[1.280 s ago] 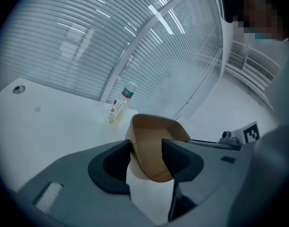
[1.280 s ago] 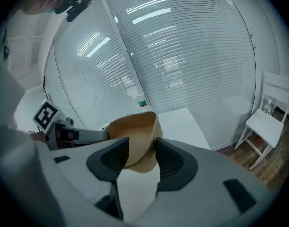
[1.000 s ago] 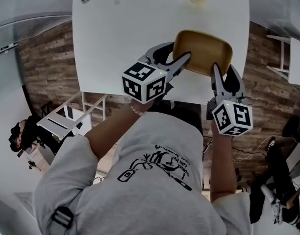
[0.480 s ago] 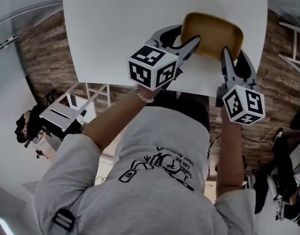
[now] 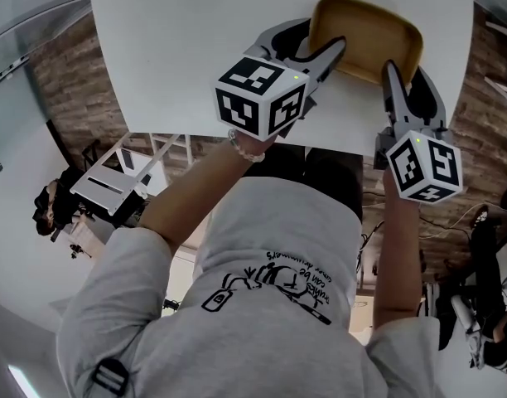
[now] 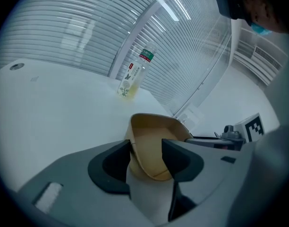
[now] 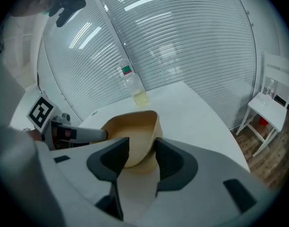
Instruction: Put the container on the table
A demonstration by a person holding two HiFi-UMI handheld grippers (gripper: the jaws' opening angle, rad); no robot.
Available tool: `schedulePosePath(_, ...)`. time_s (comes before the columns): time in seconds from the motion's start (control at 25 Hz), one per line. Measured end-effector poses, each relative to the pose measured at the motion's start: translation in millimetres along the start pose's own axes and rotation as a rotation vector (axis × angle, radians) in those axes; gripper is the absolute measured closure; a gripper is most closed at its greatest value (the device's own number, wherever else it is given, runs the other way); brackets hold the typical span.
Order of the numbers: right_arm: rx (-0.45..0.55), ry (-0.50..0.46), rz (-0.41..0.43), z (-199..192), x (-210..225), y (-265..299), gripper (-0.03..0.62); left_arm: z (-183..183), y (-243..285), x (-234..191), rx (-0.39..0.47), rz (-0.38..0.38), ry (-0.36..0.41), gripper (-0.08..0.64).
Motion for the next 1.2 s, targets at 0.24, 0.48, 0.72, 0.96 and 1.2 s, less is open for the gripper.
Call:
schedulePosePath(0.24, -0.014, 0.013, 0.003, -6.7, 6.6, 3.5, 0.423, -1.2, 8.2, 0.0, -0.003, 0.016, 0.013, 0.362)
schedulePosePath(0.48, -0.029, 0.031, 0.013, -11.6, 10.1, 9.0, 0.423, -0.4, 10.5, -0.8, -0.01, 0.032, 0.026, 0.362)
schedulePosePath(0.72, -0.011, 0.018, -0.013, -4.7, 13.3, 3.1, 0.422, 6.3, 3.4, -5.0, 0.018, 0.061, 0.019, 0.362)
schedulePosePath(0.96, 0.035, -0.035, -0.051, 14.6, 14.3, -21.2, 0.423, 17.6, -23.5, -4.8, 0.049, 0.106, 0.011, 0.362)
schedulePosePath(1.2, 0.115, -0.129, -0.019, 59.5, -7.9, -62.0, 0.425, 48.7, -63.4, 29.1, 0.119, 0.076, 0.054, 0.436)
Point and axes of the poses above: the fingertips, and each gripper's own axes: y forward along the fingers, x to its right, z out of its top, the point moved 2 cm from there along -y, backward along the fingers, and after that the axes turned 9 degrees about -x, right-handed, at the moved point
